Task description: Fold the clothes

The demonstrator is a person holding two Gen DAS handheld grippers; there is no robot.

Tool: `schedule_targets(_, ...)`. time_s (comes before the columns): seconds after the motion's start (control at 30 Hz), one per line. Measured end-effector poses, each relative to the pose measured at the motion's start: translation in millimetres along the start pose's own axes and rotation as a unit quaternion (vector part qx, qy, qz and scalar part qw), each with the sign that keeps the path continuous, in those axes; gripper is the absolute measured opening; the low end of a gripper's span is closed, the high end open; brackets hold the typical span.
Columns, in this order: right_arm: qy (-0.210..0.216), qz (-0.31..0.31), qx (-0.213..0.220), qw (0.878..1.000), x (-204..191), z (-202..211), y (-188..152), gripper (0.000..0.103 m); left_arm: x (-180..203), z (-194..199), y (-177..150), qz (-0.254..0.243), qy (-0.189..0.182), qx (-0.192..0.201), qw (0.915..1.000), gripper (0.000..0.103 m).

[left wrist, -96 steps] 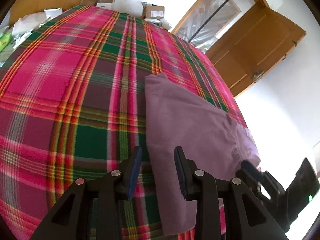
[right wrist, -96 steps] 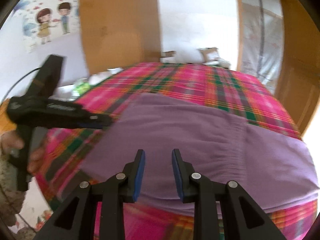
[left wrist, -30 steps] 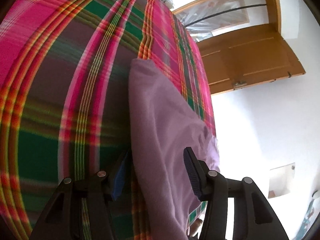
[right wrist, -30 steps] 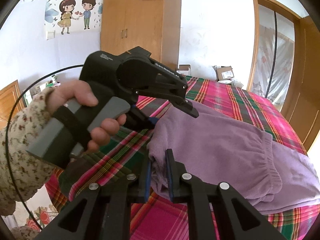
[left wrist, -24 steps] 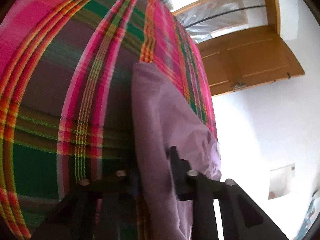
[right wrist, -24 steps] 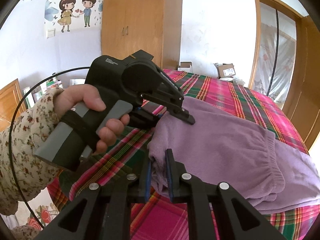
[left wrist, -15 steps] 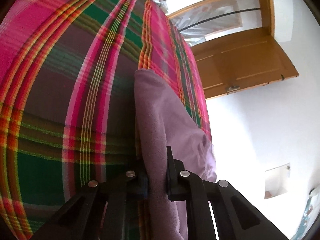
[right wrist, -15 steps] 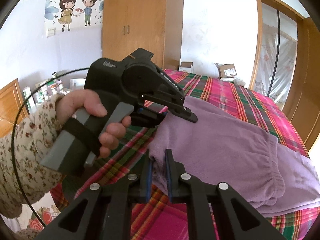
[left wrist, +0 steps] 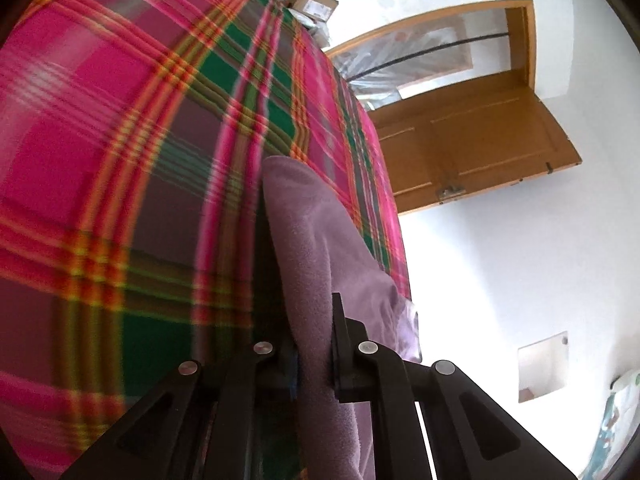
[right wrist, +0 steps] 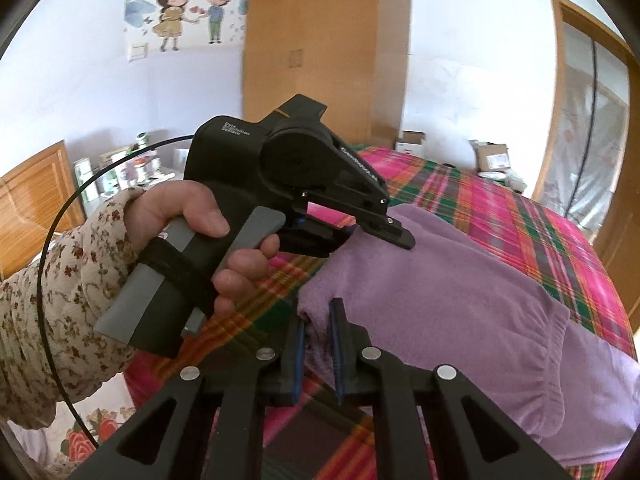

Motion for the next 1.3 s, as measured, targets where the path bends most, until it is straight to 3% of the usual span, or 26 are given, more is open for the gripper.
schedule_targets(0.43, 0.091, 0.035, -0.007, 0.995, -62, -24, 22, 0.012, -19, 84, -2, -0.009, 0.053, 0.053, 0.9972, 0.011)
schedule_targets(0.73, 0.132, 0.027, -0.027, 0.991, -76, -43, 27, 0.012, -41, 131, -4, 0.006, 0.078, 0.072, 0.9944, 0.011)
schedule_targets(1.0, 0.145, 0.012, -0.059, 0.988, -70, -53, 18, 0.014, -62, 129, -8, 0.018, 0.084, 0.066, 0.9941, 0.014)
schedule_targets(1.1, 0.141, 0.01, -0.065, 0.988, -67, -52, 16, 0.022, -67, 128, -12, 0.038, 0.087, 0.082, 0.9921, 0.019)
schedule_targets(1.27, 0.139, -0.007, -0.045, 0.989, -47, -30, 20, 0.028, -56, 134, -8, 0.036, 0.113, 0.108, 0.987, 0.019)
schedule_targets(1.3, 0.137, -0.014, -0.039, 0.99, -40, -25, 21, 0.029, -48, 131, -4, 0.026, 0.121, 0.111, 0.9861, 0.024)
Point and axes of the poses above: each gripper's, at about its wrist camera, not at the fingertips, and z roughly against the way its jaws point, x to its right, y to its top, the point moved 2 cm from there along -z, roughly the way its jaws point, and after that the axes turned 8 degrees about -y, right-handed, at the moved point
